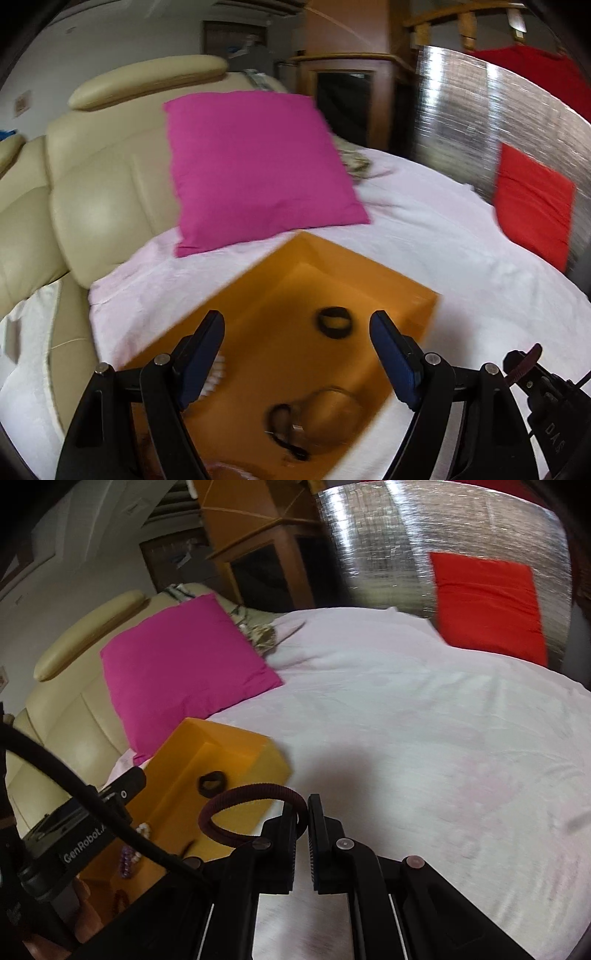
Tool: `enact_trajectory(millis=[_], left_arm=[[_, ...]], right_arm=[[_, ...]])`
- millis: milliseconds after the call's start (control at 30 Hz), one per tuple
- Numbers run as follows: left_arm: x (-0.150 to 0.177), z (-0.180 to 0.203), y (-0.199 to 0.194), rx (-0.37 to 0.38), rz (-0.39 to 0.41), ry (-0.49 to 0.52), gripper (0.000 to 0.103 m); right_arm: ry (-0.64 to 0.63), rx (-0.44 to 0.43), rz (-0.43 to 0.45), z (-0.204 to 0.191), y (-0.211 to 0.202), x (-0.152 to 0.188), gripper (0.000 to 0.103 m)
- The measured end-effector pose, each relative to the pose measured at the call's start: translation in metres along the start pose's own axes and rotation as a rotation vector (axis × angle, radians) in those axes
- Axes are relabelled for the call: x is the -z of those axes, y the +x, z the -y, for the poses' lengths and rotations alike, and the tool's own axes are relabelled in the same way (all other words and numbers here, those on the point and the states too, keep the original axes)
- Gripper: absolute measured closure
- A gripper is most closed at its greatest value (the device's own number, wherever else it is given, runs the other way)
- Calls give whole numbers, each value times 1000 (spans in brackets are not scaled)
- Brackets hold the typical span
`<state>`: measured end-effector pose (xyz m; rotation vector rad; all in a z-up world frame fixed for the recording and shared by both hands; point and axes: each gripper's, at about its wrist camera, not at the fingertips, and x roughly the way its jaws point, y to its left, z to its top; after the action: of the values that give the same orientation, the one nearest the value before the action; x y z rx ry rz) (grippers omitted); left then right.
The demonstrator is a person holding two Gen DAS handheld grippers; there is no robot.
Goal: Organize jewelry
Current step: 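Carry the dark red ring over the orange box with the right gripper, then lower the ring into the box and open the right gripper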
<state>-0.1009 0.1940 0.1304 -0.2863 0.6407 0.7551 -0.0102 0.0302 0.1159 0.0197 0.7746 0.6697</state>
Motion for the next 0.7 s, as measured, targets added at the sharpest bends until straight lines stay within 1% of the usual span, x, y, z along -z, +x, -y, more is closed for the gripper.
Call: enact_trajectory(millis=[67,167,200,267,333,400,467,533,600,667,700], left_arm=[[-4,-20,7,-74,-3,-42,22],[-7,-47,13,-163,-9,-109,22],[-9,-60,16,-205,-11,-142,22],[-11,-80,22,-253,-23,-190,22],[-11,-95,29,-282,-39,-224,22],[-11,-105,35,-287,-62,-249,22],[-10,-110,40,-274,-83,-262,22],[-9,-109,41,-276,-84,-254,22],[-10,-106,41,-269,-80,-250,22],[-10,-105,41,-256,-79,-245,22],[-10,-105,40,-252,-77,-241,22]], right_arm=[[-22,-17,-17,-16,11,-5,97],[-57,-33,-36,-40,26,-10,97],[-69,-37,-42,-49,32,-12,97],[-94,-44,-67,-67,45,-16,96],[-119,-37,-82,-80,56,-16,96],[-138,-6,-116,-91,71,-16,96],[-148,30,-154,-95,86,-15,96],[-144,56,-202,-92,97,-13,96],[-130,63,-245,-87,104,-11,93],[-134,64,-241,-84,102,-12,93],[-140,77,-235,-85,99,-12,90]])
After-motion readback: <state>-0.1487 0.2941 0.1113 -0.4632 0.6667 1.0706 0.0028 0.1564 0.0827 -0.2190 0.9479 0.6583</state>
